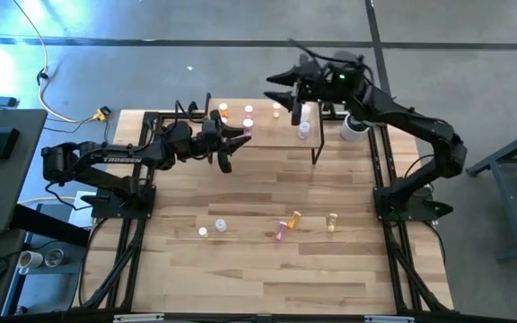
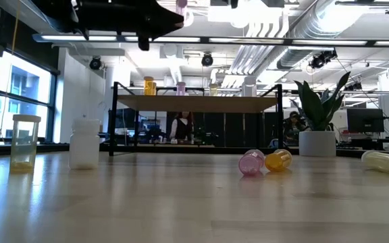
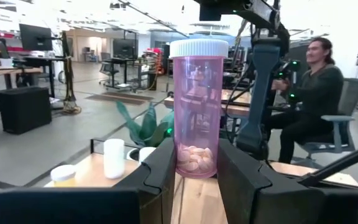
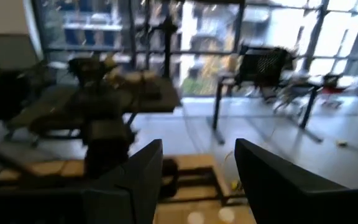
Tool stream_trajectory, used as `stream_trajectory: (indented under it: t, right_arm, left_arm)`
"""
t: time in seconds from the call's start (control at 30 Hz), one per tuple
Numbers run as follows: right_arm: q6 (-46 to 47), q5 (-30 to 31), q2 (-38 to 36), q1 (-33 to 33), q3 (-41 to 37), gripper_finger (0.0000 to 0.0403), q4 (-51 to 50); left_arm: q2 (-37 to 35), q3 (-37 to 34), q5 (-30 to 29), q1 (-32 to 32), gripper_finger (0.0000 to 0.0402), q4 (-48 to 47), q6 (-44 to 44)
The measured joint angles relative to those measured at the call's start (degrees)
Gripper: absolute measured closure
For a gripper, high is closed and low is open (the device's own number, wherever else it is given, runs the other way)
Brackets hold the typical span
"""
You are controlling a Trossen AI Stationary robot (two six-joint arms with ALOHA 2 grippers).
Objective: Pick and place medicine bottles onto shelf by color
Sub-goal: Put the right pink pill bottle on the shelf aligned with the other pink pill bottle
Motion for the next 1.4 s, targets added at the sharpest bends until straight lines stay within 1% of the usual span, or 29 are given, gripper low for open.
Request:
stream_trajectory:
  t: [0.2, 0.4, 0.73, 0.9, 1.0, 1.4]
  right_arm:
    - [-0.29, -7.31, 3.49, 0.01, 2.04, 0.0210, -5.42]
    - [-0.34, -10.95, 5.55, 0.86, 2.24, 0.0210, -5.69]
    - [-1.15, -11.48, 9.51, 2.96, 2.24, 0.0210, -6.05]
    - [-0.77, -11.60, 9.87, 3.05, 2.24, 0.0210, -6.66]
    - [-0.40, -10.13, 10.57, 3.03, 2.24, 0.0210, -6.58]
    - [0.65, -10.24, 11.38, 3.03, 2.20, 0.0210, -7.15]
  left_arm:
    - [0.00, 0.00, -0.06, 0.30, 0.0318, -1.40, 0.04]
    - [0.02, -0.02, -1.51, 0.28, 0.0318, -4.11, 0.03]
    - [0.02, -0.04, -2.85, 0.28, 0.0318, -4.75, 0.04]
    - [0.02, -0.04, -2.85, 0.28, 0.0318, -4.73, 0.04]
    - [0.02, -0.04, -2.84, 0.28, 0.0318, -4.73, 0.04]
    - [0.02, -0.04, -2.83, 0.28, 0.0318, -4.70, 1.07]
